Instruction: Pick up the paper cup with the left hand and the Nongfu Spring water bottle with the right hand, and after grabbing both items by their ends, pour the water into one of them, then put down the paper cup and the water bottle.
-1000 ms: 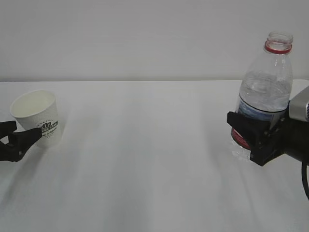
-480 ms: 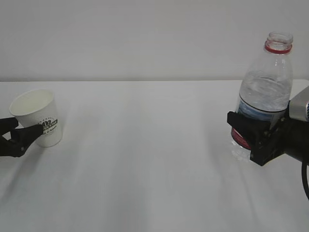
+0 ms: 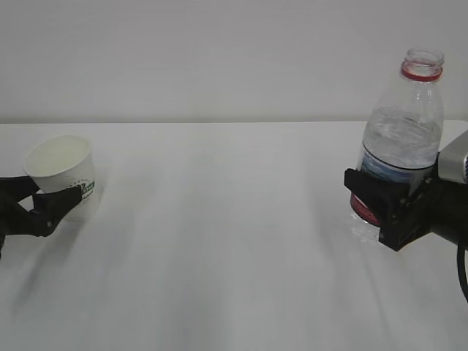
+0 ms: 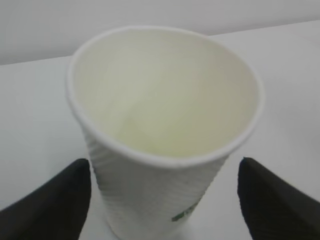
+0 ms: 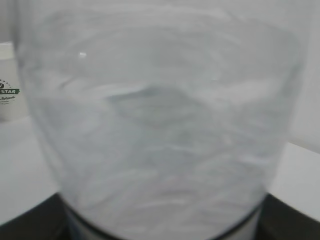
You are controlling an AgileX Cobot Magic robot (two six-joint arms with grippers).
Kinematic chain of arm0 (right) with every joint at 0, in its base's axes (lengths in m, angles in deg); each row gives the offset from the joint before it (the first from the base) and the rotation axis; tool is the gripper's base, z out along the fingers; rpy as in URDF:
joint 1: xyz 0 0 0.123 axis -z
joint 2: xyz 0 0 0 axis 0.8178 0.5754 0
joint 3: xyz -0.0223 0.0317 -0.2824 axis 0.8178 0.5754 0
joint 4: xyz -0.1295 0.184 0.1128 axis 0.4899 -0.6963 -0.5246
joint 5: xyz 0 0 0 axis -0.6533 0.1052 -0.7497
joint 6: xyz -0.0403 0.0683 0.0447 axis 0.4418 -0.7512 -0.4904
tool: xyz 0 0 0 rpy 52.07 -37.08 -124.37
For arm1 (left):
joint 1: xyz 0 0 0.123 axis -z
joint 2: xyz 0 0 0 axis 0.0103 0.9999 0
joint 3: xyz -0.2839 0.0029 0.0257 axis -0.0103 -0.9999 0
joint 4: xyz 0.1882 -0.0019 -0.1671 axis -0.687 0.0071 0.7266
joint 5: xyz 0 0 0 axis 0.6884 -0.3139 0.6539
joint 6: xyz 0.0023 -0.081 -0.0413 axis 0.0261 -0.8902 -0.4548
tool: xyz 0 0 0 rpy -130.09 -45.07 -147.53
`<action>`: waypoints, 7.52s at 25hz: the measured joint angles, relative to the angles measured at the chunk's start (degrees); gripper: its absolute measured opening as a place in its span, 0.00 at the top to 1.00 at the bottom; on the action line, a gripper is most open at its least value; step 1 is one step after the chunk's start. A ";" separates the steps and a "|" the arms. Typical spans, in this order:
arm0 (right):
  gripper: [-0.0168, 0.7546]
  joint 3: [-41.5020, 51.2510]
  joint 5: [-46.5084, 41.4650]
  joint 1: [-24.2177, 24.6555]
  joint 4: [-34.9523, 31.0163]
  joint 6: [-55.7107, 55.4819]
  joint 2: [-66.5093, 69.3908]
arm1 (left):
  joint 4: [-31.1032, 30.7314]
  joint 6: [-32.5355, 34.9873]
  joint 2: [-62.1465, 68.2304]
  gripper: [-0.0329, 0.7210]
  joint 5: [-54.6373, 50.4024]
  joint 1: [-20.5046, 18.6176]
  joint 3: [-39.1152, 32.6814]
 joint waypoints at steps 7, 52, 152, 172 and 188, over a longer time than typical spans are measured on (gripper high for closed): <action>0.40 0.00 0.00 0.00 0.07 -0.39 0.00 | 5.38 0.70 0.00 0.04 0.00 1.47 0.00; 0.40 0.00 0.00 0.00 0.45 -1.39 0.00 | 9.29 0.82 8.71 0.06 0.00 6.21 8.12; 0.40 0.00 0.00 0.00 2.18 -3.03 0.00 | -8.78 -7.05 -22.66 0.21 -0.30 24.56 -15.64; 0.40 0.00 0.00 0.00 2.80 -3.23 0.00 | -4.64 -7.05 -17.48 0.22 -10.17 44.02 -1.70; 0.40 0.00 0.00 0.00 3.67 -3.25 0.00 | -2.76 -7.05 -14.87 0.22 -9.55 46.52 -0.20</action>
